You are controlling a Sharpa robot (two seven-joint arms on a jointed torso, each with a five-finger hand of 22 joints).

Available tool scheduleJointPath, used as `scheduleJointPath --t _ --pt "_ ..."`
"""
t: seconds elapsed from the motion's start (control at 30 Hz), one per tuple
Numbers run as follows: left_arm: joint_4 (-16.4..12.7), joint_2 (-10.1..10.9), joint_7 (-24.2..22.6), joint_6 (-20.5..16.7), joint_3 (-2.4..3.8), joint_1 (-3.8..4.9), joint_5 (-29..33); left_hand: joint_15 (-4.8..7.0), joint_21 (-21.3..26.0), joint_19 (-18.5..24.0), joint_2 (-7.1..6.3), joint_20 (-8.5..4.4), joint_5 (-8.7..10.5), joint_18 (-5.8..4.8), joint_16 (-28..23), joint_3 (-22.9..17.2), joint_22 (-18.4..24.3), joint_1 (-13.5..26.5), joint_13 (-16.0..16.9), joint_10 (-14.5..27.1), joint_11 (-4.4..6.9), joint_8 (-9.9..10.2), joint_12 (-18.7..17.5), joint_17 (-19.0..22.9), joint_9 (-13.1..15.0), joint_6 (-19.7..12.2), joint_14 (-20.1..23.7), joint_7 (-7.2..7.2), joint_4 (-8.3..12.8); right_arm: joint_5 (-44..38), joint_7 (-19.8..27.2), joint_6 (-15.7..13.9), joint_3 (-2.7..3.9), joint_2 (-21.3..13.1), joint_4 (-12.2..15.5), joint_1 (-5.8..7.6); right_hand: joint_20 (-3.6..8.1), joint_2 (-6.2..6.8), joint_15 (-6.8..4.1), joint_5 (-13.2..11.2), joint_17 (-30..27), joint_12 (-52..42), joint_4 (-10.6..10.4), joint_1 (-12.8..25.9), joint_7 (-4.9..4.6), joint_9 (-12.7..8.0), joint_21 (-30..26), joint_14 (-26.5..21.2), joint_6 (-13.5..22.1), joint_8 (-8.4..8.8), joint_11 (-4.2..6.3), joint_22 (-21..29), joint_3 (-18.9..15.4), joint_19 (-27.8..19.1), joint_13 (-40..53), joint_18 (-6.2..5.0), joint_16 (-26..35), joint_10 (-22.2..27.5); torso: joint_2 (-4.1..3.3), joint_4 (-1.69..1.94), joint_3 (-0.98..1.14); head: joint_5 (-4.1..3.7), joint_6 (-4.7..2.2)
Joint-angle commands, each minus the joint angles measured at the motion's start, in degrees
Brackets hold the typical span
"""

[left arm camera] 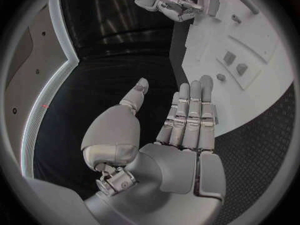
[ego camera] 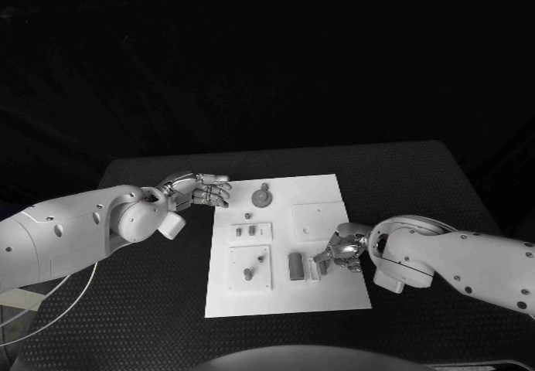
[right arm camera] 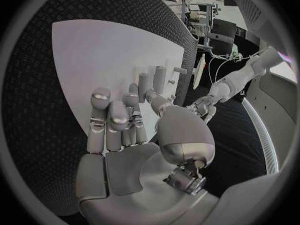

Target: Assemble the parts on the task board

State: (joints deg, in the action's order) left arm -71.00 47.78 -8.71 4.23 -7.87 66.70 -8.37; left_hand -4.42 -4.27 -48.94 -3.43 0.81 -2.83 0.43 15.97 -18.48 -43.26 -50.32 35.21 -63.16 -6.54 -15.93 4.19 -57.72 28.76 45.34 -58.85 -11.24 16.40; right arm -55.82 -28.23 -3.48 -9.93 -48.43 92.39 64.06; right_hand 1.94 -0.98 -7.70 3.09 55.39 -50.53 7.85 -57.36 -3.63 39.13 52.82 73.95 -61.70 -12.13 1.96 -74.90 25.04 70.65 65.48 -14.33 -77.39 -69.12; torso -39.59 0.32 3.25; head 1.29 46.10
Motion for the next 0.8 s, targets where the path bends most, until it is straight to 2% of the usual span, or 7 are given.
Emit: scheduleJointPath --t 0.03,0.5,0.8 --pt "-0.15 -0.11 -0.37 0.74 0.03 0.04 -0.10 -0.08 0.11 0.02 -0.06 -0.20 0.01 -0.43 -0.33 0.13 0.07 0.56 -0.08 -0.35 -0.04 -0.27 -0.21 -0.09 -0.10 -0.27 -0.46 -0.30 -0.10 0.66 0.03 0.26 -0.01 0.50 0.01 -0.02 0.26 -0.32 -0.38 -0.16 -0.02 -0.33 9.07 -0.02 -0.79 0.06 0.40 0.10 0.79 -0.38 0.03 -1.12 9.47 -0.05 0.08 -0.67 -0.36 -0.17 -0.01 0.00 0.00 -0.07 0.07" --pt "-0.19 -0.03 -0.34 0.71 0.03 0.04 -0.10 -0.08 0.11 0.02 -0.06 -0.19 0.01 -0.43 -0.35 0.12 0.08 0.56 -0.12 -0.36 -0.04 -0.26 -0.21 -0.11 -0.12 -0.31 -0.47 -0.32 -0.10 0.38 0.00 1.55 -0.02 1.38 -0.48 -0.02 0.27 -0.24 -0.39 -0.16 -0.03 -0.34 9.06 0.08 -0.80 0.12 0.41 0.09 0.85 -0.41 0.02 -1.11 9.60 -0.07 0.08 -0.67 -0.36 -0.16 -0.01 0.03 -0.08 -0.12 0.20" --pt "-0.24 0.06 -0.29 0.67 0.03 0.04 -0.10 -0.08 0.11 0.02 -0.07 -0.19 0.01 -0.43 -0.36 0.12 0.09 0.58 -0.14 -0.36 -0.04 -0.26 -0.21 -0.11 -0.13 -0.32 -0.47 -0.32 -0.10 -0.13 -0.05 1.81 -0.06 2.01 -1.57 -0.03 0.27 -0.24 -0.38 -0.16 -0.03 -0.34 9.05 0.17 -0.80 0.15 0.42 0.09 0.88 -0.43 0.02 -1.11 9.66 -0.07 0.08 -0.67 -0.36 -0.16 -0.02 0.03 -0.02 -0.02 0.27"
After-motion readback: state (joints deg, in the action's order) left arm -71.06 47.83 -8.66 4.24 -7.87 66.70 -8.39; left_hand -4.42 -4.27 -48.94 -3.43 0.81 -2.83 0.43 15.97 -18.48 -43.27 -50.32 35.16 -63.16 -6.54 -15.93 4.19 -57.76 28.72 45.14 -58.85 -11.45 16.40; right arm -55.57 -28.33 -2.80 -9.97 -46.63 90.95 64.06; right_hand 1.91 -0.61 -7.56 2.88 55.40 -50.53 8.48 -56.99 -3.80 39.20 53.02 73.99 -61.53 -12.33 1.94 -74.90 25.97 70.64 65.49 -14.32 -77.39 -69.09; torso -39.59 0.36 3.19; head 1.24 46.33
